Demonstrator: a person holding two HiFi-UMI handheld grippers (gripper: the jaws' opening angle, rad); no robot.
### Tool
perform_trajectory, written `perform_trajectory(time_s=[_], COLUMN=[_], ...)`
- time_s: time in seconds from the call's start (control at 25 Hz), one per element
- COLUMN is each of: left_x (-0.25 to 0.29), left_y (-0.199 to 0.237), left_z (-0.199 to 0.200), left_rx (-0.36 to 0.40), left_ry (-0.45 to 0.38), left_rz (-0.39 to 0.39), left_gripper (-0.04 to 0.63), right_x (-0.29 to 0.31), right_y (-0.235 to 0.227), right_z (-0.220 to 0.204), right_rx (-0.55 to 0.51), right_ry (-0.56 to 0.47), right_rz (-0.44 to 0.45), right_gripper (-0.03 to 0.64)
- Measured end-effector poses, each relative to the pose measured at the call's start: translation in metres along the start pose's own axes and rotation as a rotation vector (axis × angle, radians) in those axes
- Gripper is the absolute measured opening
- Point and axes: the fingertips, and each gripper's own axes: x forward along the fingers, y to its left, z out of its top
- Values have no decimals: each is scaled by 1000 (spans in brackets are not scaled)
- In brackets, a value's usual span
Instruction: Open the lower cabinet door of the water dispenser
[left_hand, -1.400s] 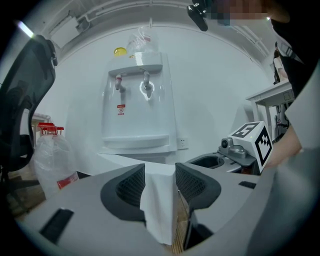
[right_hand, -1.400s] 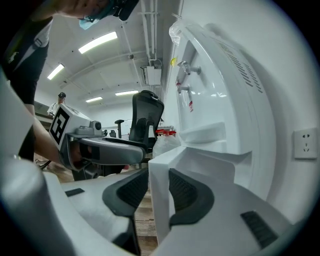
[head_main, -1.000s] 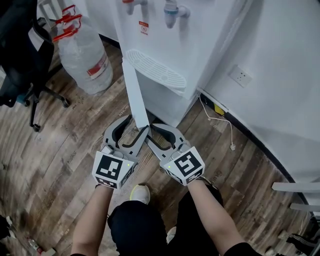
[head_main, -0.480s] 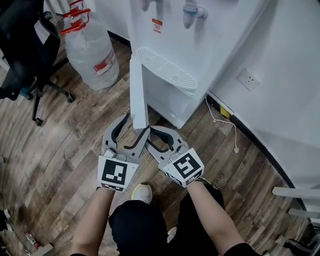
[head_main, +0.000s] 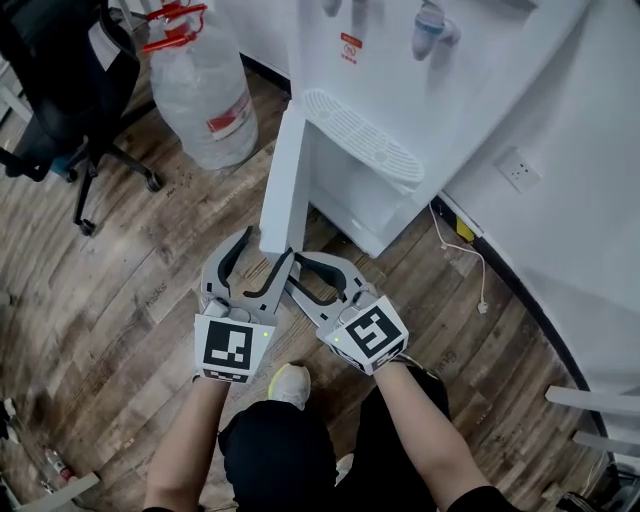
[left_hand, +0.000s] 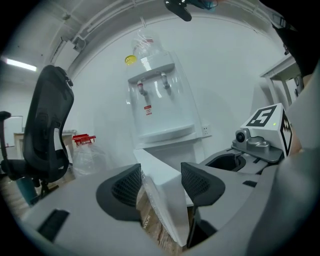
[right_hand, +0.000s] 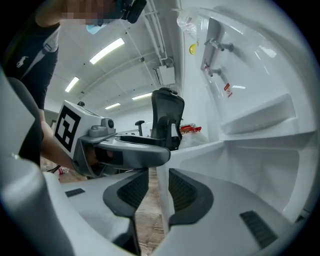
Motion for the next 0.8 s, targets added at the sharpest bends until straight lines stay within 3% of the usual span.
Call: perform_trajectory(time_s=[0.56,0.8], left_x=[-18,-20], left_y=[54,75], left_z=[-21,-27], left_rx=[-13,-11], left_ry=[34,48], left_rz=[106,142], left_gripper=[256,255], right_x=[-1,-2], right_y=[2,-1], right_z=[7,9], right_rx=[-18,-10], right_ry=[-4,-9], right_rz=[15,5], right_gripper=[138,103])
